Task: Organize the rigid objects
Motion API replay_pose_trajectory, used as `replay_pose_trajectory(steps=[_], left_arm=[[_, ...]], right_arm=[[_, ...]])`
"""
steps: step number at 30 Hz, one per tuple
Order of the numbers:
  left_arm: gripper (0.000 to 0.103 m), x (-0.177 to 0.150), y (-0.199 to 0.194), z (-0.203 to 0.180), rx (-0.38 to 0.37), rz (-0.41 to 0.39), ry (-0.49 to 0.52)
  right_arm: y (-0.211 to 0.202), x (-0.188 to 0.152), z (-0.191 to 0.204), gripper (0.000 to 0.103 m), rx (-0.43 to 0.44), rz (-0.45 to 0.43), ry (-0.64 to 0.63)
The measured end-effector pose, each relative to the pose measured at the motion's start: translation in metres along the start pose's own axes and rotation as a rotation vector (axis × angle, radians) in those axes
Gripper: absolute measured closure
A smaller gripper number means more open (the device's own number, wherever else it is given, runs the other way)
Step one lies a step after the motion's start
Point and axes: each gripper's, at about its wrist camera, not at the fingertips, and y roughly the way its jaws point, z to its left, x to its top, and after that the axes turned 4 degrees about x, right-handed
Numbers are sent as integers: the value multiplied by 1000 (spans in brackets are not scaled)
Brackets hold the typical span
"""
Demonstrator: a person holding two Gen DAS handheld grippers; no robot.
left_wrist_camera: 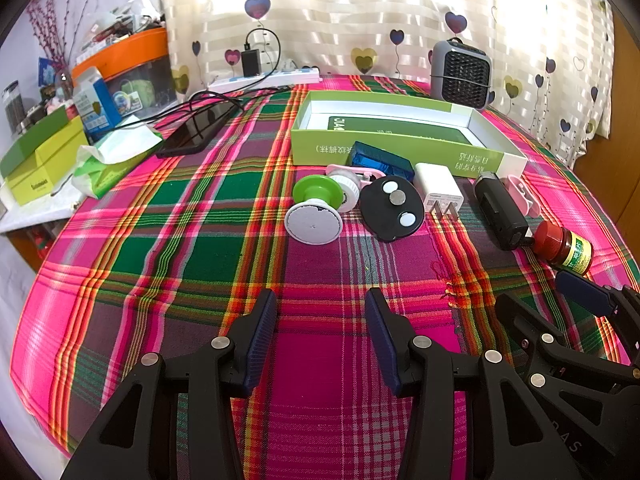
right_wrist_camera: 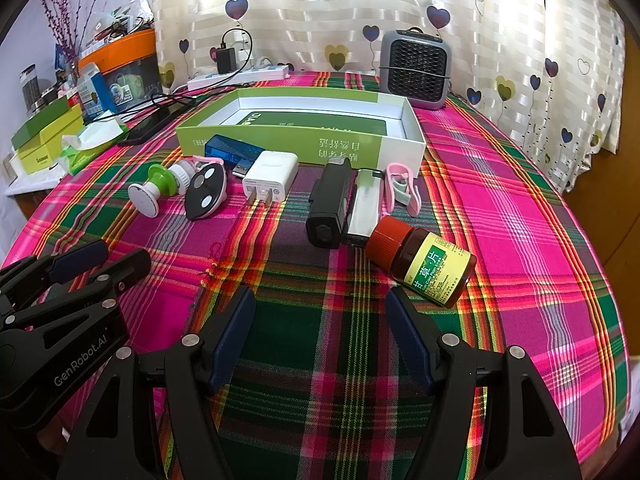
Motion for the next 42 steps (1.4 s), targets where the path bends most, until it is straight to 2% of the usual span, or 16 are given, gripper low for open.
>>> replay_pose_trajectory(steps=[28,37,42], left_arm=[[58,0,0,0,-6,3,8],[59,3,1,7,-75,10,58],[59,4,1,14,-139,18,67]], right_arm=[[0,1,-1,35,1,0,0],[-3,0,-4,35,45,6,-30],[-13,-4,-19,35,72,-22,-9]])
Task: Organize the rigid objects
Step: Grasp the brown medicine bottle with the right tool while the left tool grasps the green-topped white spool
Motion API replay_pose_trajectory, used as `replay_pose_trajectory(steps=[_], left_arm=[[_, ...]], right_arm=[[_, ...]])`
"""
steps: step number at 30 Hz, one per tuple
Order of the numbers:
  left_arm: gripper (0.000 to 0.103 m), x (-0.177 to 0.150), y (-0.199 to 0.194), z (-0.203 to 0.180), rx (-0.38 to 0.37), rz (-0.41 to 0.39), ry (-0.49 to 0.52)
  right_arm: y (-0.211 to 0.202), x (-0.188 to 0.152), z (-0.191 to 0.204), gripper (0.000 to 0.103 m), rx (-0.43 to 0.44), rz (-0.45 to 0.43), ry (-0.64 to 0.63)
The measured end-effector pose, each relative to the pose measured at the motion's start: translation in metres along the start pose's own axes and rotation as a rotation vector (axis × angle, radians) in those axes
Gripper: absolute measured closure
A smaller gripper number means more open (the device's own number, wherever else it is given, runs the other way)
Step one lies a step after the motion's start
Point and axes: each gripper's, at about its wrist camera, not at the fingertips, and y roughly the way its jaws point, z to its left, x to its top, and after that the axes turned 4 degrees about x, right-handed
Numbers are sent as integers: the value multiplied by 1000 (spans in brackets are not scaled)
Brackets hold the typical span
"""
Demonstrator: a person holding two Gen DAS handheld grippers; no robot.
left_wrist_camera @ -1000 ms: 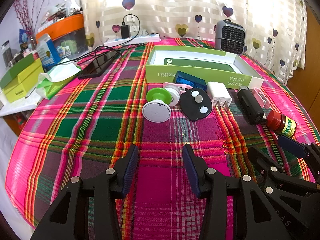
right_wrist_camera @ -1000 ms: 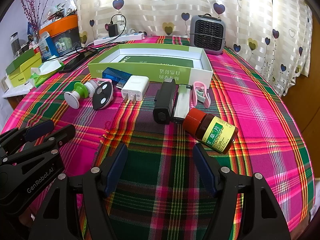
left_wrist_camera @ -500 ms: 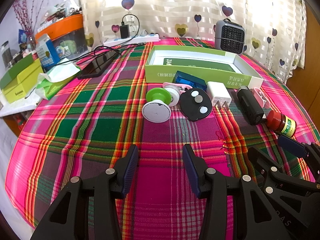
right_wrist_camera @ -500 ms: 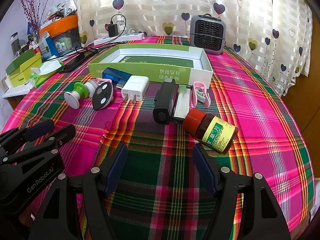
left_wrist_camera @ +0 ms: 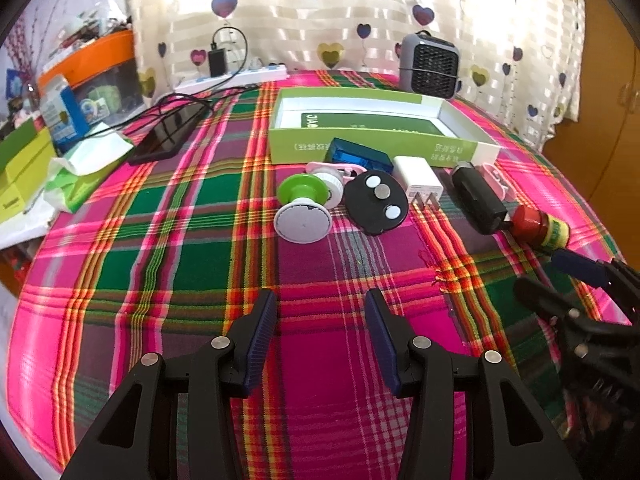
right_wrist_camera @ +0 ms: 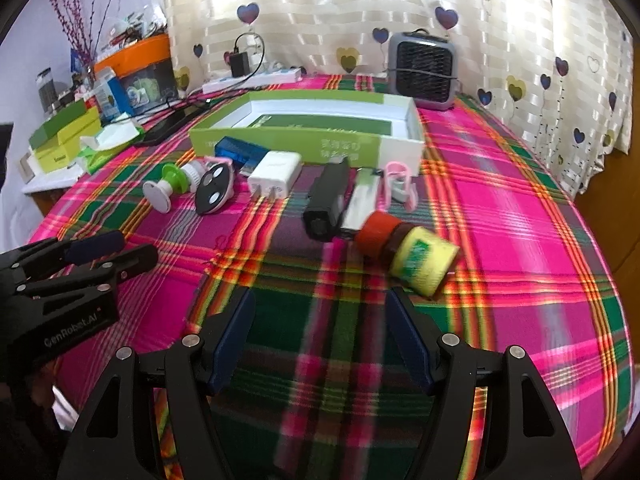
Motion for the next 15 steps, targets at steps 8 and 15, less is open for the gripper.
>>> replay_pose_trajectory(steps=[8,15], left_arm=[[59,5,2,15,-113,10,-46],[59,18,4,22,-138,-8,-74]], right_arm=[[-16,1,-26,35,0,-46,27],[-18,11,-37,35,-56,-68,-15]])
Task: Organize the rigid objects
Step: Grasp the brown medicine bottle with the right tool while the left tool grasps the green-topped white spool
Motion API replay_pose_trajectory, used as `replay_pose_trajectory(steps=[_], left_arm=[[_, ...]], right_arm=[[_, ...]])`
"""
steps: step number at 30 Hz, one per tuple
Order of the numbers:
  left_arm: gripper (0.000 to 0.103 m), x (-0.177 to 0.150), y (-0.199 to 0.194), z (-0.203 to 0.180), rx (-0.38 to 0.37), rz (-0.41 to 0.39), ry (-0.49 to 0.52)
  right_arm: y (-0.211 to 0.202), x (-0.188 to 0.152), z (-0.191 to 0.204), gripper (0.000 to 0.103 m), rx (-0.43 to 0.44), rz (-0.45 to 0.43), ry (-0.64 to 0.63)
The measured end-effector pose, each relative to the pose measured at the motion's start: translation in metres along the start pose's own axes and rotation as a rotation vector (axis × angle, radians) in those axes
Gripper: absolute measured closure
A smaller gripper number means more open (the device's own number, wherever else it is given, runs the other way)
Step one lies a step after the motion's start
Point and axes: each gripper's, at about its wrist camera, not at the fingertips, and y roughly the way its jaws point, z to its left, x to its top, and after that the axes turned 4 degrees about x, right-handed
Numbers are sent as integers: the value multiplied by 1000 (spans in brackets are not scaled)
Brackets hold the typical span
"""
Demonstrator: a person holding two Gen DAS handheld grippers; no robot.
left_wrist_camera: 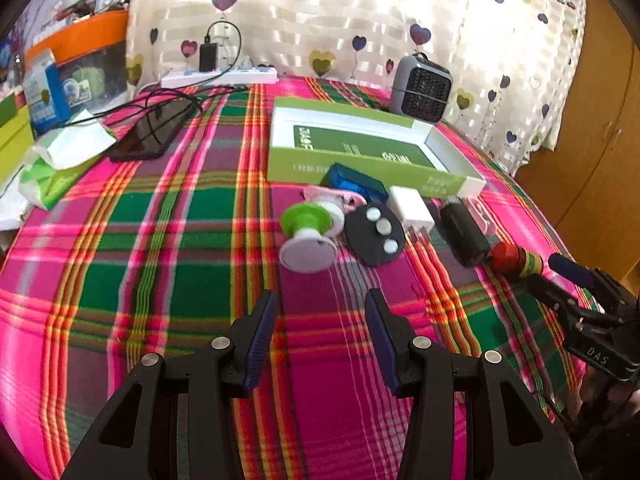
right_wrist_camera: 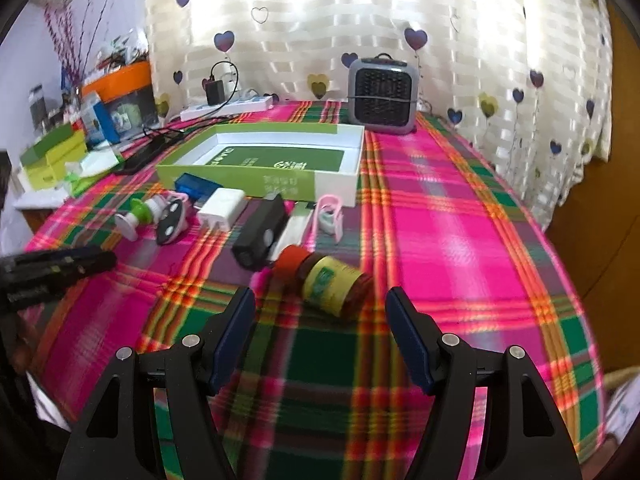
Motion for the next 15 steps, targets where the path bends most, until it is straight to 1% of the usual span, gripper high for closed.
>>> replay_pose_trajectory(steps=[3,6,10,12,15], left_arm=[[59,9,3,4,-23,-3,-19],[59,15,9,5,-13,1,-17],[59,21,14,6,-20,5,-14],[59,25,21,4,-20,15,-7],[59,30,30,4,-7,33,-17]], right_arm=[[8,5,-2,35,9,16,-47],[14,9,-7,35,42,26,-50],[24,10,-11,35,82,68,-63],[27,11,-11,35,73,81,-75],[33,12,-13,35,87,104,-75]])
